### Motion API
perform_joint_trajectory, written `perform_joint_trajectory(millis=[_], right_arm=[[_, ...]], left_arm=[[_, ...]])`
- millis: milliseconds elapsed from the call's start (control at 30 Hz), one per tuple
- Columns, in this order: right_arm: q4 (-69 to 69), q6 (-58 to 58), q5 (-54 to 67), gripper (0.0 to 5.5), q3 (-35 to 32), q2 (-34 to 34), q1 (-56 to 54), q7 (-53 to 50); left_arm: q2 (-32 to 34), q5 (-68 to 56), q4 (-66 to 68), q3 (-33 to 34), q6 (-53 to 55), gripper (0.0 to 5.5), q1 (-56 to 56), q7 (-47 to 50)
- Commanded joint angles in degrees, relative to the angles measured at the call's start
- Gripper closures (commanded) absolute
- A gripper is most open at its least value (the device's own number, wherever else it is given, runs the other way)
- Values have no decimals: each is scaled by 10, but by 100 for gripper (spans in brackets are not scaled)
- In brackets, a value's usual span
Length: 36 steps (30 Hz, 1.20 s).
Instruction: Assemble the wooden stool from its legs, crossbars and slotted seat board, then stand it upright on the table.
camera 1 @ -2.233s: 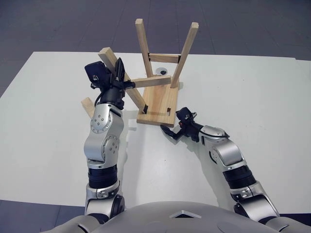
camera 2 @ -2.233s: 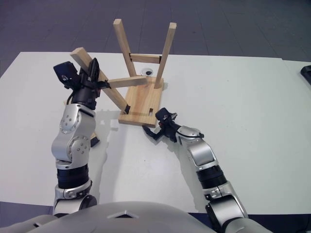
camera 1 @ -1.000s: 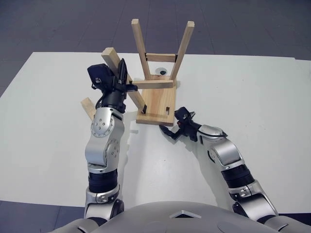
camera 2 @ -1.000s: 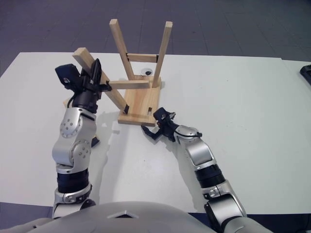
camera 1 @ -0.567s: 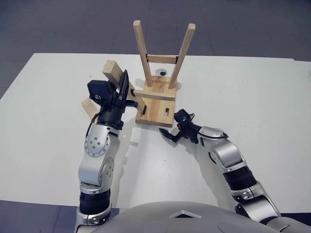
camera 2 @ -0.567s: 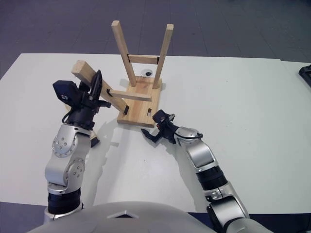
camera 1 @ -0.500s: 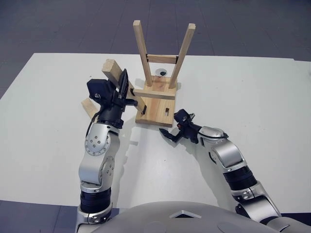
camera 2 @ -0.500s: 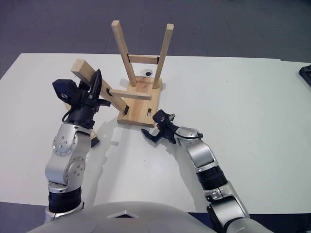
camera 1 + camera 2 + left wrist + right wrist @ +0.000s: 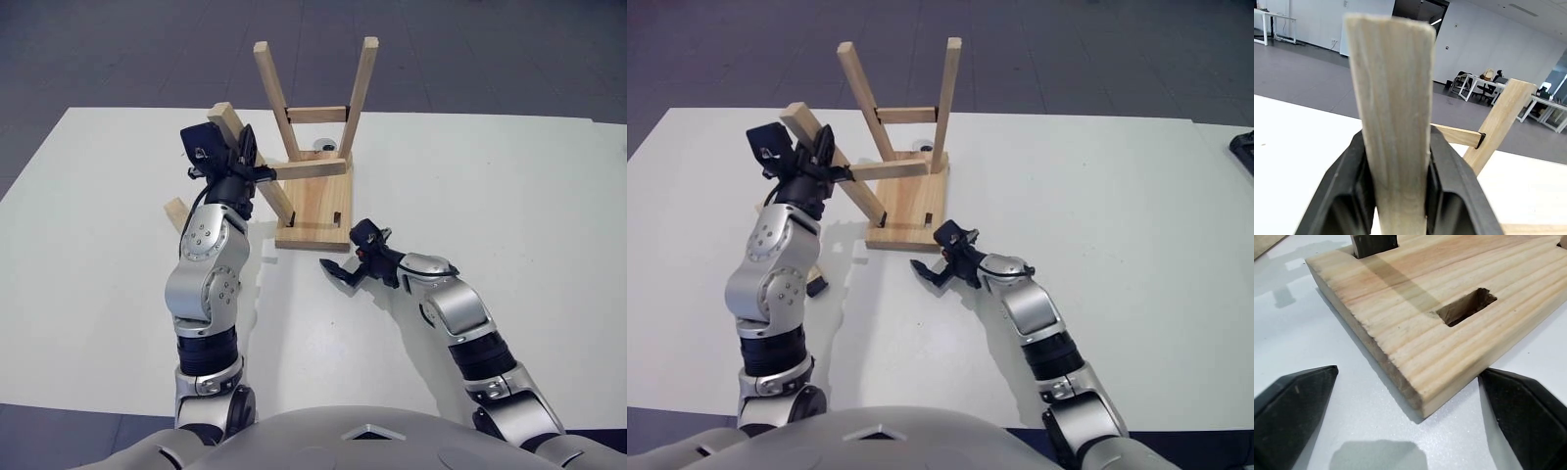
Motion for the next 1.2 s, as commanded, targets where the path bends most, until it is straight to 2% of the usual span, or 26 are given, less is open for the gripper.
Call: perform_joint_trajectory(millis=[33,167,367,733,1000,1200], right_arm=[[13,22,-11,10,9,-5,9,-5],[-6,33,-7,10,0,-8,13,-8],[0,35,-8,10,-1,-7,4,-8],[16,26,-10,10,-2,-10,-10,-3],[23,21,-8,10,-6,-8,-10,-3],[27,19,-7,10,-10,-8,-11,-2]], left_arm=[[59,42,18,-77,103,446,138,-25],[106,50,-18,-89,112,446,226,-44],[127,66,71,-82,79,445,232,-59],[57,1,85,-58,108,445,72,-59],[20,-36,64,-48,119,445,33,-69],[19,-38,66,-39,118,445,28,-73]])
